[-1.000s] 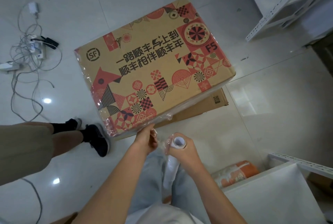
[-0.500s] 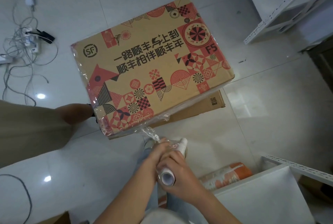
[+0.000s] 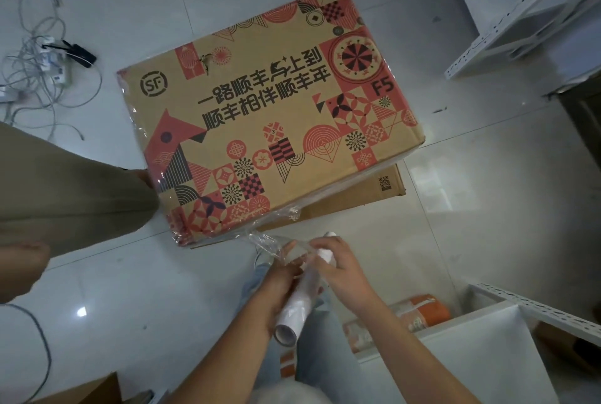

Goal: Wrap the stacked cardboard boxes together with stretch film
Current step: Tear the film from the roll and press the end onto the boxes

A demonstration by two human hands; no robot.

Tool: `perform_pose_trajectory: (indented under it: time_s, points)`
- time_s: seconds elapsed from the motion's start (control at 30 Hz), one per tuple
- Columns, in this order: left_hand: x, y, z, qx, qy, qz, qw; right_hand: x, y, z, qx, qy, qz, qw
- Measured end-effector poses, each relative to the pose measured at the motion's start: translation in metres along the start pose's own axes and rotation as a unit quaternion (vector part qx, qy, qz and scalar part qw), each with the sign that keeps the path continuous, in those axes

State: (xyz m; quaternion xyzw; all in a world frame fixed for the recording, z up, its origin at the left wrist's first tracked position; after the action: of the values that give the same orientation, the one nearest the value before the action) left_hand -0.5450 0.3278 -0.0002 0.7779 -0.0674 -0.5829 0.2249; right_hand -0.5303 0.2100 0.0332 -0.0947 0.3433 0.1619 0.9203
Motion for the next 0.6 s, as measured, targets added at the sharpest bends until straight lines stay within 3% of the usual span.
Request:
perform_pose_trajectory:
  time_s: [0.13, 0.3, 0.47, 0.6]
  points:
    - [0.01, -0.002, 0.004, -0.06, -0.009, 0.002, 0.998, 0.064, -0.011, -0.017, -0.176, 0.105, 0.016, 0.979]
    - [0.009, -0.011, 0.008, -0.008, 0.018, 0.017, 1.0, 0.116, 0.021, -0.035, -0.285, 0.189, 0.167, 0.925]
    - [0.01, -0.029, 0.013, 0.122, -0.012, -0.04, 0.992, 0.12, 0.037, -0.053, -0.222, 0.239, 0.248, 0.912]
    - [0.015, -0.027, 0.016, 0.051, -0.012, -0.062, 0.997, 0.111, 0.033, -0.051, -0.183, 0.199, 0.231, 0.934]
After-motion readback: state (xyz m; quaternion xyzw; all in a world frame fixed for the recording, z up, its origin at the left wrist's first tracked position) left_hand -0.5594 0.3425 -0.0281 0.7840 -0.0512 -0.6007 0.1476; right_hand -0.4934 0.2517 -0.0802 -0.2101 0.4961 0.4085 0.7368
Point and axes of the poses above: each hand's wrist, its own x-axis towards the middle knuckle, its own y-axis out of the palm, z = x × y, the point moved 5 cm from there along x, towards the middle knuckle, and after that the axes turned 15 degrees about z, right-handed, at the moved point
